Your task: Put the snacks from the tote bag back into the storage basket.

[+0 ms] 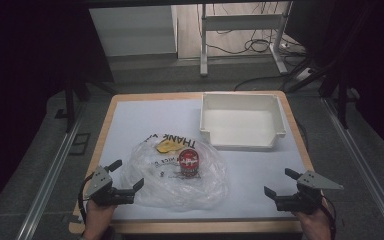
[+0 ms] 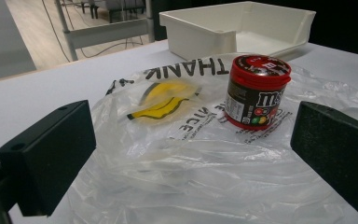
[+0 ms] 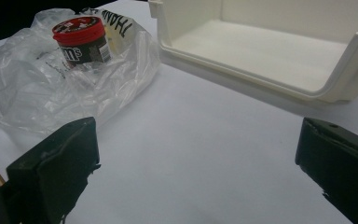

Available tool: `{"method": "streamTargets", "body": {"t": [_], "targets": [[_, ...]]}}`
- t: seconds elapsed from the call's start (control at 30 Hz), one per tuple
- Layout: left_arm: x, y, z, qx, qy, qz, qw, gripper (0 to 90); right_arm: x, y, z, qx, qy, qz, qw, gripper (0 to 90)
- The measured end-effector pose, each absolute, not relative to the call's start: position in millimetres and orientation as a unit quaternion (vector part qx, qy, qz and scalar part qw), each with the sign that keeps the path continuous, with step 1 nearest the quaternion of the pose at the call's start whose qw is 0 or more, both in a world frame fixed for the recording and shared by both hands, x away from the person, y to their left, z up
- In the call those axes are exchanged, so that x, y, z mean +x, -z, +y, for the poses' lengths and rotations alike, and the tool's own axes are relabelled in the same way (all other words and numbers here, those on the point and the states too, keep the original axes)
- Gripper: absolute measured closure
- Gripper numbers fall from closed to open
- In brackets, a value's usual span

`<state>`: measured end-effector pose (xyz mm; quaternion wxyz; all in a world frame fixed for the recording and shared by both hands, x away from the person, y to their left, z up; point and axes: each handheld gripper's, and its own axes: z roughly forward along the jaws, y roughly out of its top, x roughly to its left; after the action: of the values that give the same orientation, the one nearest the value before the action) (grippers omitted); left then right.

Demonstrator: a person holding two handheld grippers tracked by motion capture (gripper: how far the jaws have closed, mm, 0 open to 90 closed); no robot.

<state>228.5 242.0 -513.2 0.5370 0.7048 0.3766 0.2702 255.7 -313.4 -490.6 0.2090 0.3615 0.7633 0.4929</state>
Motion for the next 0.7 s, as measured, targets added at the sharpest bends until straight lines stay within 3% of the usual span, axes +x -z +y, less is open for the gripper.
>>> {"method": "streamTargets", "body": {"t": [0.7], "targets": [[229.3,513.3,242.7,0.704,-0.253,0.386,0.54,0.8,257.6,483.7,-296.3,0.324,-0.496,0.776,0.219,0.0]]}}
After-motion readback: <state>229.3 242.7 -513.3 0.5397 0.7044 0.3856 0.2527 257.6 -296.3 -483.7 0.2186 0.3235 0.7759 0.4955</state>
